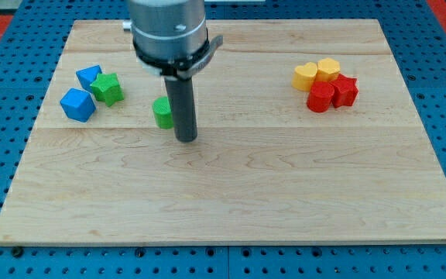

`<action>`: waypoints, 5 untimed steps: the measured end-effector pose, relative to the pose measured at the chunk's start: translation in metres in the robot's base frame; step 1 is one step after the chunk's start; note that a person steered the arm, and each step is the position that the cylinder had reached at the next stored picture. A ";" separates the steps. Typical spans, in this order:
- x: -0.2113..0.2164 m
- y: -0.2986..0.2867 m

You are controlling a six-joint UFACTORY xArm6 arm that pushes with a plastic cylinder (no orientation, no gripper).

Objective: Move the green circle into the green star

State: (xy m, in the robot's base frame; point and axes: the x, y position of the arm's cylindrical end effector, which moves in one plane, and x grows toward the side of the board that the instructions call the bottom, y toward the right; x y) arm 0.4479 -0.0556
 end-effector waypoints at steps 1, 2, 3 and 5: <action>-0.019 -0.039; -0.041 -0.069; -0.029 -0.070; -0.077 -0.071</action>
